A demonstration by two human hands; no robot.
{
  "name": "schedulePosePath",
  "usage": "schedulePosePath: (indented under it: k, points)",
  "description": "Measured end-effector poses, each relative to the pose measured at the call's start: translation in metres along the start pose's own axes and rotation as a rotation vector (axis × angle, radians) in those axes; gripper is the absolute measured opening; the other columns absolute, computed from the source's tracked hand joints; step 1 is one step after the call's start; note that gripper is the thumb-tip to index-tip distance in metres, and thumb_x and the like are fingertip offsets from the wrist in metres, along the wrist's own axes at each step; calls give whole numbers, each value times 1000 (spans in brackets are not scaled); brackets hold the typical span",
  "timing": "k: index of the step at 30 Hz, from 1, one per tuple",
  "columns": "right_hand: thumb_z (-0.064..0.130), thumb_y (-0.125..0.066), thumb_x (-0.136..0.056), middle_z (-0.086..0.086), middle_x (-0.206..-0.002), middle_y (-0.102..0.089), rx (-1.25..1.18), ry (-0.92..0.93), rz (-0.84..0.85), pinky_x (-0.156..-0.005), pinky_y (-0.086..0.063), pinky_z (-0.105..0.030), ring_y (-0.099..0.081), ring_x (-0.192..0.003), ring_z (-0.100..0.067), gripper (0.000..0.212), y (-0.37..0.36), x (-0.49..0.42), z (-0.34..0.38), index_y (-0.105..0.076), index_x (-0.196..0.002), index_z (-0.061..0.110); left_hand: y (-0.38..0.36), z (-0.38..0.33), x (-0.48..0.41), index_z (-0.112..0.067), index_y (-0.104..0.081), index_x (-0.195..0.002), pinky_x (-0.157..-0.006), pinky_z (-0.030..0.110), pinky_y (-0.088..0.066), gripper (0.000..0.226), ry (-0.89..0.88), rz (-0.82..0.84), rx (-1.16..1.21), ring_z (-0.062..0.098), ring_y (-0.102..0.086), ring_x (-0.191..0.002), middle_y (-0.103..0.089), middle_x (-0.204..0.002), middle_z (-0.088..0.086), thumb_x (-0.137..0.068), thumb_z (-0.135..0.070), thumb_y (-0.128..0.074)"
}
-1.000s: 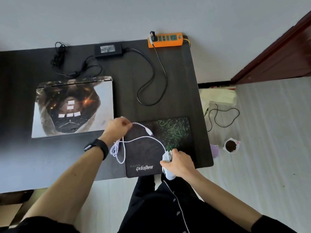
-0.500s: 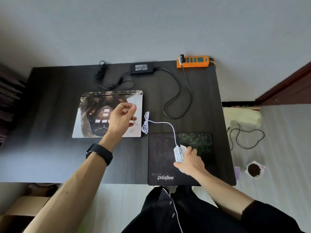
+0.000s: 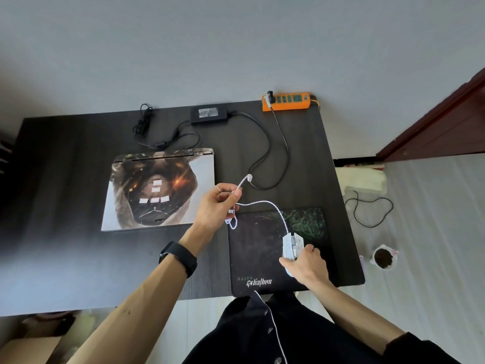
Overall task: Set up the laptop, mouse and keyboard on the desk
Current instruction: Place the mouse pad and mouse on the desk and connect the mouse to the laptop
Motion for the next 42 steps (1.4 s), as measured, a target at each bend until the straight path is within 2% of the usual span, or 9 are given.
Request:
schedulePosePath:
  k: [5,8,11,13,17,21,25,35,42]
  points:
    - [74,-58,-78,-5,-130,-53,130,66,-119,-92,-44,-38,-48,-121,-28,80,19,10,22,-49,-131,15,0,2,2,-6,-68,-98,-69,36,-51,16,-42,77,-44,17,-58,-72,-61,-78,5,-91,-20,-70]
    - [73,-49,-85,9,-92,-71,-614,93,100,-85,-46,-37,-63,-96,-19,56,47,19,68,-65,-101,23,2,12,2,-12,-70,-90,-68,36,-50,4,-63,117,-122,15,-57,-71,-63,-76,-1,-90,-16,-70]
    - [57,-50,-99,1,-106,-77,-1222,11,437,-89,-53,-37,-70,-103,-19,43,65,30,116,-65,-111,18,6,29,3,-19,-71,-83,-66,28,-50,6,-83,171,-241,9,-58,-67,-66,-74,-10,-88,-16,-73]
    - [43,-54,-101,0,-107,-77,-1309,48,410,-87,-53,-36,-72,-100,-21,35,70,31,136,-65,-117,13,8,40,6,-22,-73,-81,-68,24,-52,6,-88,197,-326,4,-61,-69,-70,-78,-12,-85,-20,-77]
    - [25,-62,-99,4,-86,-77,-1231,138,209,-74,-50,-29,-69,-78,-15,19,68,38,148,-70,-113,15,19,57,9,-27,-75,-82,-67,14,-50,6,12,179,-465,1,-64,-66,-73,-77,-9,-80,-30,-80]
    - [22,-66,-97,4,-92,-77,-1173,252,217,-77,-49,-27,-68,-85,-13,15,59,45,144,-73,-110,22,37,46,2,-30,-74,-96,-74,18,-49,11,-13,104,-440,1,-66,-76,-73,-89,-15,-85,-29,-73]
    - [20,-69,-95,0,-104,-78,-1188,230,280,-81,-49,-26,-68,-92,-13,16,55,51,137,-76,-108,25,42,18,1,-18,-73,-109,-58,9,-41,20,-51,63,-211,-3,-58,-61,-72,-85,-6,-91,-25,-69]
    - [21,-67,-96,5,-114,-75,-1149,167,384,-102,-46,-36,-67,-110,-17,22,56,41,130,-74,-116,26,19,6,4,-22,-77,-100,-63,9,-45,15,-168,71,-234,-6,-62,-61,-70,-69,-19,-85,-24,-76]
    - [19,-61,-100,-1,-72,-57,-1022,220,394,-61,-41,-27,-45,-56,-12,17,74,8,138,-76,-99,11,8,-1,-13,-29,-76,-96,-66,10,-45,11,-160,-30,-364,-5,-61,-66,-68,-70,-25,-86,-30,-74]
Point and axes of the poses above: each hand's wrist, its own x-axis away from the middle knuckle, its own y-axis out of the back of the hand, z = x × y, the point moved 4 cm from there along -x, towards the middle knuckle
